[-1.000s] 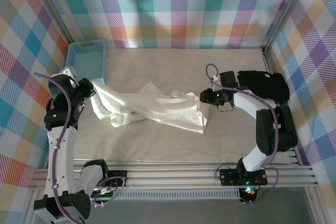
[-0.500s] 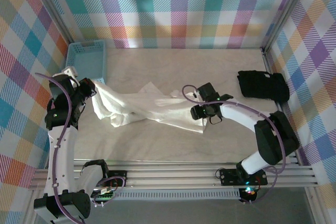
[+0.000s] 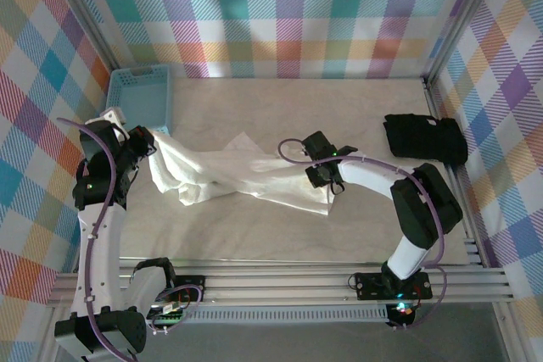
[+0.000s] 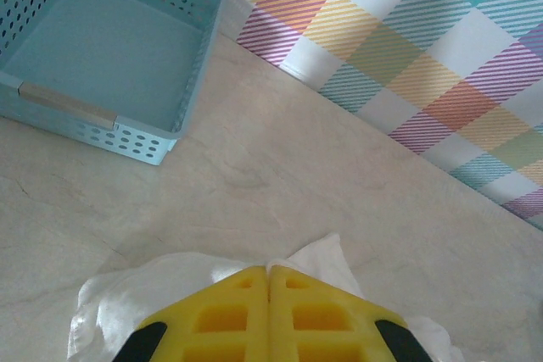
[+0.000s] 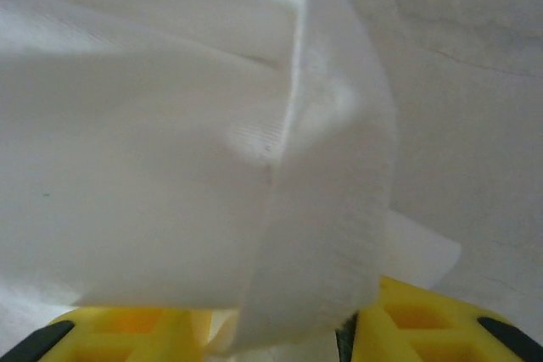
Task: Fold the inside-out t-shirt
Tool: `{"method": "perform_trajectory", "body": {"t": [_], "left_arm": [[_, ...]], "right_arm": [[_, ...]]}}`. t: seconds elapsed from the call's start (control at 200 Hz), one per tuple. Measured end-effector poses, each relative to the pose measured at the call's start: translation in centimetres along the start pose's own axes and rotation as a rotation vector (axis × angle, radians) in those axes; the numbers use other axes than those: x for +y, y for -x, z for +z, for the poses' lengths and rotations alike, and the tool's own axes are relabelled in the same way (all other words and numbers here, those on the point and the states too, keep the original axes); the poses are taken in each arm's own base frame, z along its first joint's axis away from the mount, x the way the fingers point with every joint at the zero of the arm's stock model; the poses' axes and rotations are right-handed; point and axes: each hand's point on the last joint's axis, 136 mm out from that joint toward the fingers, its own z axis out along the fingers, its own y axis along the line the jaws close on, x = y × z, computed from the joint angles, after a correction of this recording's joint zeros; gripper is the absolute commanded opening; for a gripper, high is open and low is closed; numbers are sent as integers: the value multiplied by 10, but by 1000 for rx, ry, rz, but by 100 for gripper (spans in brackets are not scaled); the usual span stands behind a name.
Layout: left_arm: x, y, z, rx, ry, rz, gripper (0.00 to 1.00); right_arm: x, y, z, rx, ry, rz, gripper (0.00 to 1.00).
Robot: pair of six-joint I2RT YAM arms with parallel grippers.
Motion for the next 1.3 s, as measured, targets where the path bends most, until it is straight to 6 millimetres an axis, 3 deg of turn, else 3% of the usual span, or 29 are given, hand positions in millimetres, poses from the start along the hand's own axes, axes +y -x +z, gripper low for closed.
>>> {"method": "perform_trajectory", "body": {"t": [0.37,0.905,1.065,1.19,1.3], "left_arm": [[0,0,0,0,-1,0,0],[0,0,0,0,0,0,0],[0,0,0,1,0,-5,0],[-3,3,-2,-2,-6,-35,0],[-17,23,-14,-48,-44,-65,0]], "right_arm": [[-12,-3,-1,14,-34,9,21],[-5,0,-7,5,73,54,0],[-12,22,-48,-114,226,154,0],[-38,51,-111,-309,402,306,0],[-66,78,-168,-478,505,392,0]]}}
